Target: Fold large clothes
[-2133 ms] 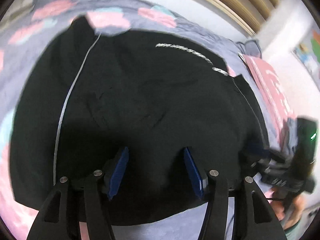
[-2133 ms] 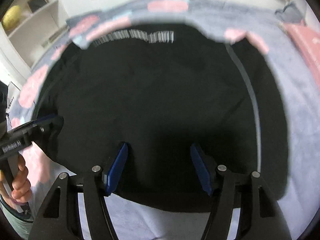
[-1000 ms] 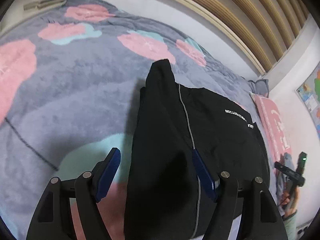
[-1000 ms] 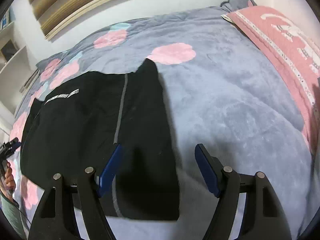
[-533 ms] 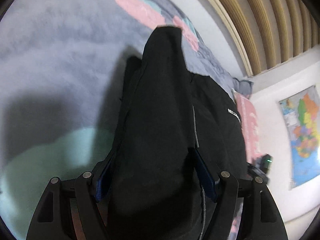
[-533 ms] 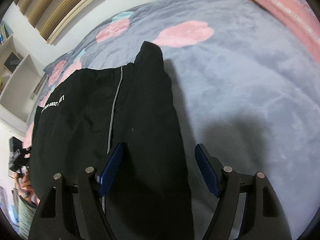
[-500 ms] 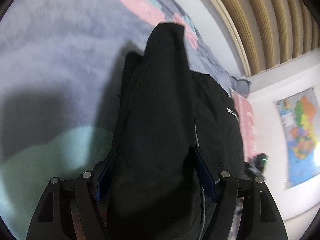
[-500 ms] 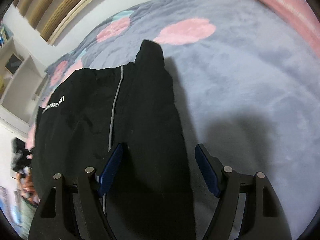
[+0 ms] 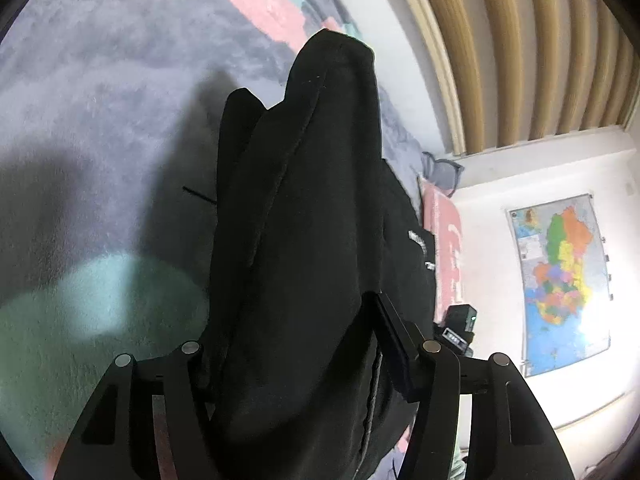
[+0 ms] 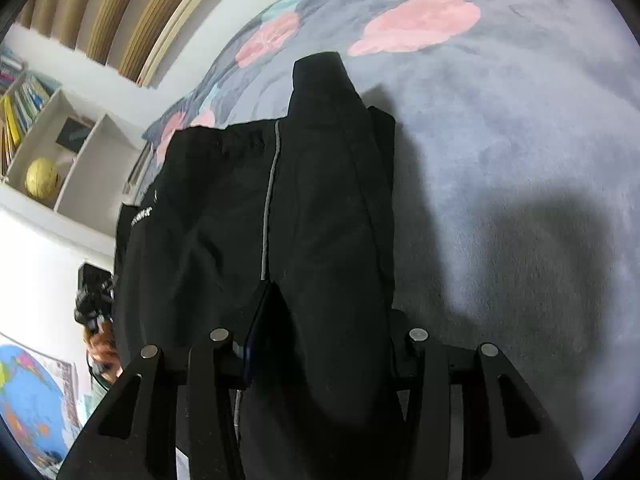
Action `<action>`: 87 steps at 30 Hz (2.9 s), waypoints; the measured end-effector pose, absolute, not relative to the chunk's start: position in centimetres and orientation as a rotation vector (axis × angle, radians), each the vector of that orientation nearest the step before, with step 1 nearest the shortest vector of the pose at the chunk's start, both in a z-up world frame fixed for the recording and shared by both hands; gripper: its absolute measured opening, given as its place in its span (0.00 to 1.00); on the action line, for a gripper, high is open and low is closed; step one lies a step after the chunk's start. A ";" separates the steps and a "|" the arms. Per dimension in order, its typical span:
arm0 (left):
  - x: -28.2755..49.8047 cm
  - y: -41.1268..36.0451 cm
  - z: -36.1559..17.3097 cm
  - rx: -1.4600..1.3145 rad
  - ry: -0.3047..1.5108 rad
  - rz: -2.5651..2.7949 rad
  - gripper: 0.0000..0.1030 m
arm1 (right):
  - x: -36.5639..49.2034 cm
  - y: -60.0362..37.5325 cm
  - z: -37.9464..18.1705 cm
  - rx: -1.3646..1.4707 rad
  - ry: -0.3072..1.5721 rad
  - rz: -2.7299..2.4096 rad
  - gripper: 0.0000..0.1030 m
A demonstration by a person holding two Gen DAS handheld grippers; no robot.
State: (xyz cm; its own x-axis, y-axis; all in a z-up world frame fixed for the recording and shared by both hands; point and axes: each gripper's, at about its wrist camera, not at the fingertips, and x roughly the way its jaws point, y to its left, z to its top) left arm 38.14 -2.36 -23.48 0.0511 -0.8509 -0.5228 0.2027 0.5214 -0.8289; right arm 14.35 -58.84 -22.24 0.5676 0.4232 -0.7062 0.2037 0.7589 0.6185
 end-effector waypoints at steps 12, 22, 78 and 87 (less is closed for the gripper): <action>37.9 -4.7 -23.5 -0.592 1.282 -0.793 0.35 | 17.4 -58.0 -23.8 0.801 0.988 0.220 0.43; 30.4 -3.9 -11.8 -0.508 1.005 -0.917 0.27 | 12.5 -51.3 -12.7 0.592 0.796 0.194 0.28; 9.3 3.5 -15.6 -0.012 0.973 -0.458 0.61 | -2.6 -29.4 -17.0 0.237 1.008 -0.096 0.58; 5.5 3.2 -9.8 0.075 0.845 -0.374 0.62 | -5.6 -29.9 -12.6 0.273 0.918 -0.130 0.61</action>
